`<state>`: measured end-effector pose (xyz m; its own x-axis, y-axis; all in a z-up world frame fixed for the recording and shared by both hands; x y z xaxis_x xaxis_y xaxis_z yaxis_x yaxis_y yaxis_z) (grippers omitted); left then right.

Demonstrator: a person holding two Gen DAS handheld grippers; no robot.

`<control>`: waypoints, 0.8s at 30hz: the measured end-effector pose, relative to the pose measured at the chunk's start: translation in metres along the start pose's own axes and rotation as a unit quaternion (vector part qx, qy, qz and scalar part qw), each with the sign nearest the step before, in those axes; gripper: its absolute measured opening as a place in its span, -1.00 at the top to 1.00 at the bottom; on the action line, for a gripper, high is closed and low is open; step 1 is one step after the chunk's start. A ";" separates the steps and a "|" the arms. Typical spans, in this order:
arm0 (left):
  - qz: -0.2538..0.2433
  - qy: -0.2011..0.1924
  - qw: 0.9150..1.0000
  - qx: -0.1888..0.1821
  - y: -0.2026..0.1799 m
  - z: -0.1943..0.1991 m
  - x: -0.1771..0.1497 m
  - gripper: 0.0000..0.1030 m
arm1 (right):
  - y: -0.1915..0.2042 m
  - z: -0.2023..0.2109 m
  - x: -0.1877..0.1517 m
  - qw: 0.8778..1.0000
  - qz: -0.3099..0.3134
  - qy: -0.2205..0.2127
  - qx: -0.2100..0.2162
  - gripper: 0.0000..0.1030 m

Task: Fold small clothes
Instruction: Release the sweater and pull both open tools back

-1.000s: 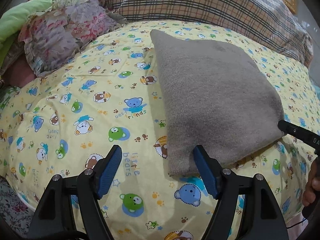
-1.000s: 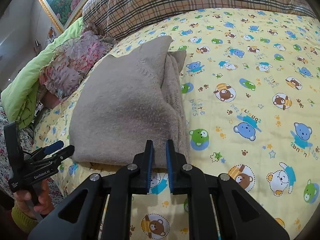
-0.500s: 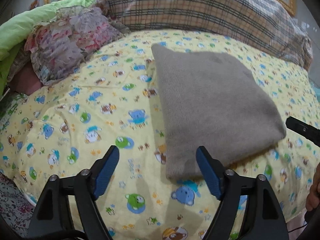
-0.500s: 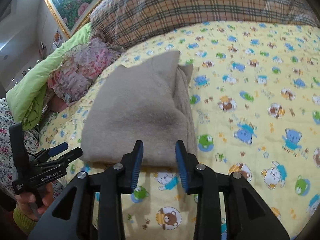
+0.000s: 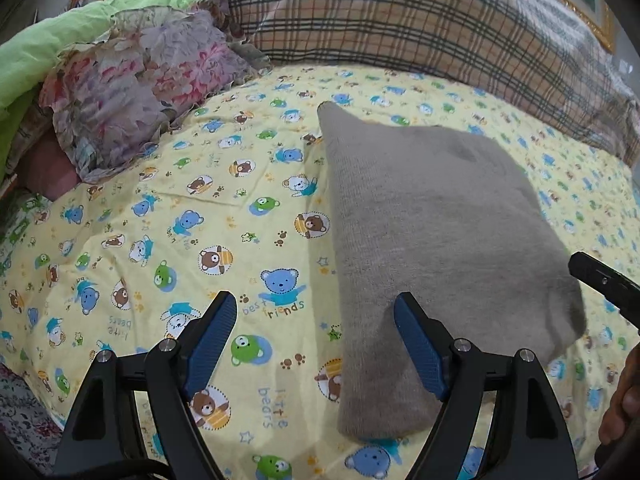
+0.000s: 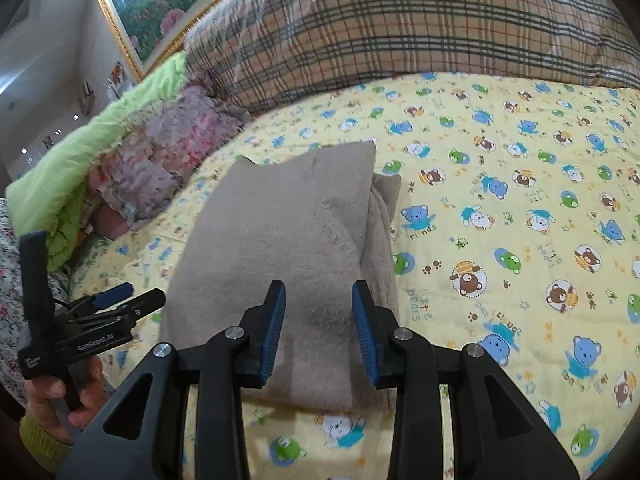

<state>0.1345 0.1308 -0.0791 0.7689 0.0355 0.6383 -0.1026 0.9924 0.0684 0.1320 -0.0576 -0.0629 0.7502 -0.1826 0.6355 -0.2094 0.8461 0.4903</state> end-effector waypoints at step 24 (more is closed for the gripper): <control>-0.017 -0.038 0.999 0.020 -0.018 0.050 -0.039 -0.74 | -0.017 0.026 -0.027 0.999 -0.004 -0.008 -0.033 -0.04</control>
<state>0.0751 0.1054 -0.0674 0.7227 -0.0090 0.6911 -0.1035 0.9872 0.1211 0.0986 -0.0799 -0.0729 0.7409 -0.1976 0.6420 -0.1615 0.8754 0.4557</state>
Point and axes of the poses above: each gripper's, at about its wrist camera, not at the fingertips, and z roughly against the way its jaws point, y to its left, x to its top, the point moved 10 cm from there along -z, roughly the way its jaws point, and after that the axes turned 4 degrees about -z, right-handed, at the moved point
